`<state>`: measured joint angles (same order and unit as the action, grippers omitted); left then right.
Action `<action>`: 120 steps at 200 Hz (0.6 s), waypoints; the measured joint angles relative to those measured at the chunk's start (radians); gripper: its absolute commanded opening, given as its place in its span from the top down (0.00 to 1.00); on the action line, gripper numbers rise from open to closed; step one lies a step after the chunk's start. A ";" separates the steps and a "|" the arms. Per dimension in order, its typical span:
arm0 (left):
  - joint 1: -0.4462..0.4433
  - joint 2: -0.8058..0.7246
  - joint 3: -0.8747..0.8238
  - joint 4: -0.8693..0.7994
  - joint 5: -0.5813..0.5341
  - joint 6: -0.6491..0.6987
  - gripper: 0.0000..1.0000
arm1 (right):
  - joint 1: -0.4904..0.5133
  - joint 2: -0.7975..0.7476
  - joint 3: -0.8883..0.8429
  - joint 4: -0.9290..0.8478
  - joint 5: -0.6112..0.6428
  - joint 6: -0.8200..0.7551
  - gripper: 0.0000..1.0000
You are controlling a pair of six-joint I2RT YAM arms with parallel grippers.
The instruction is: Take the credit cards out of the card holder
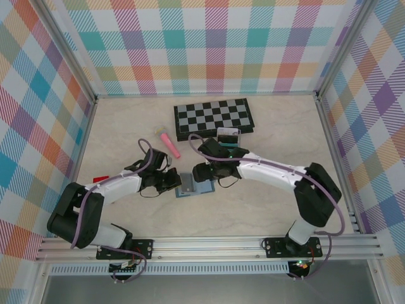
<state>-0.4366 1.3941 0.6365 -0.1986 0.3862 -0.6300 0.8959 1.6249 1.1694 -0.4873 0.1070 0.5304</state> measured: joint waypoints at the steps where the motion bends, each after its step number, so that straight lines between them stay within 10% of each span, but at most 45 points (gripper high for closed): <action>1: 0.000 -0.001 0.001 -0.002 0.000 0.001 0.95 | 0.000 -0.003 -0.002 0.000 0.002 0.001 0.31; 46: -0.008 -0.023 0.017 -0.004 0.034 -0.019 0.63 | -0.041 -0.143 -0.110 0.017 0.092 0.018 0.30; 89: -0.073 0.003 0.034 0.082 0.109 -0.065 0.52 | -0.091 -0.200 -0.161 0.029 0.097 0.038 0.27; 120: -0.100 0.051 0.070 0.140 0.138 -0.097 0.46 | -0.098 -0.209 -0.167 0.051 0.074 0.027 0.00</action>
<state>-0.5365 1.4448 0.7063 -0.0589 0.5247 -0.7269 0.7979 1.4162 1.0019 -0.4362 0.1806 0.5579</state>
